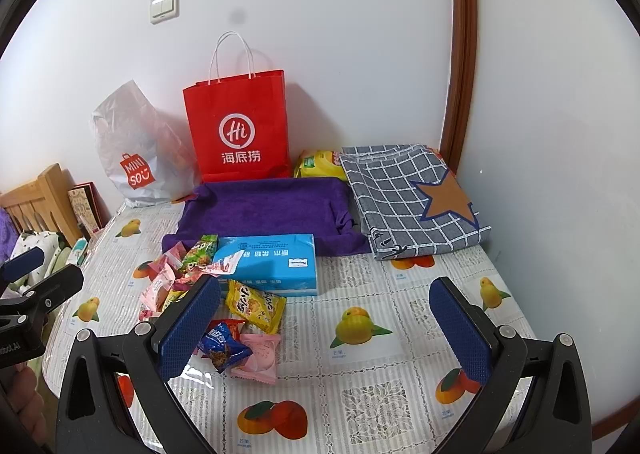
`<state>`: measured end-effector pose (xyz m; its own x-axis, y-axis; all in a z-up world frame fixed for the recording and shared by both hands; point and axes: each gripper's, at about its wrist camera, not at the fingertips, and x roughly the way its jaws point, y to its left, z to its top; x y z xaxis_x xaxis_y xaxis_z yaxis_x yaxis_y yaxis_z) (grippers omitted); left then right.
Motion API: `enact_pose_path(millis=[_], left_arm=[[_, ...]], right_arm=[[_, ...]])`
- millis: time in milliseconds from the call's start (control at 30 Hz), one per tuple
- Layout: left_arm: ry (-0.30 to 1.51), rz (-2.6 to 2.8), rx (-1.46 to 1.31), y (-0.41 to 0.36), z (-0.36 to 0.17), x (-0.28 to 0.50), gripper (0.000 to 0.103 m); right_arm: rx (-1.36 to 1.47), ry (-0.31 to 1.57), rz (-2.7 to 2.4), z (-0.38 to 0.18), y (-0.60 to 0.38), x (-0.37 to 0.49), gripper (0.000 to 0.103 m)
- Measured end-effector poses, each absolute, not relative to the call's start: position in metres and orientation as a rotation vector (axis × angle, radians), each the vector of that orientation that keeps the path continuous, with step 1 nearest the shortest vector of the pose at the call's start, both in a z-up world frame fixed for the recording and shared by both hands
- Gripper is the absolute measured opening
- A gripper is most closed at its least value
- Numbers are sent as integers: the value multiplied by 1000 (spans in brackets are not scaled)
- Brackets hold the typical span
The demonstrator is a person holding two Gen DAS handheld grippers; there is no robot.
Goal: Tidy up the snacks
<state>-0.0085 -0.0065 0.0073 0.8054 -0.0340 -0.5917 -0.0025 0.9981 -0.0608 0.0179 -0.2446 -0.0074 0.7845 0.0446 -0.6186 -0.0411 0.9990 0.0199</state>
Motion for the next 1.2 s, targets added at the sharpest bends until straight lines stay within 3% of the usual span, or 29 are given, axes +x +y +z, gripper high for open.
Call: enact_pose_path(millis=[300, 600, 933, 1200], left_arm=[[638, -21, -49, -8, 0, -1, 102], [727, 25, -52, 14, -46, 22, 102], [838, 86, -99, 51, -101, 48, 102], [878, 73, -155, 66, -123, 61, 102]], right_arm=[[-29, 658, 77, -18, -237, 19, 103], [-18, 747, 121, -70, -224, 38, 103], [-3, 926, 185, -147, -211, 62, 81], [3, 1015, 232, -184, -204, 74, 76]])
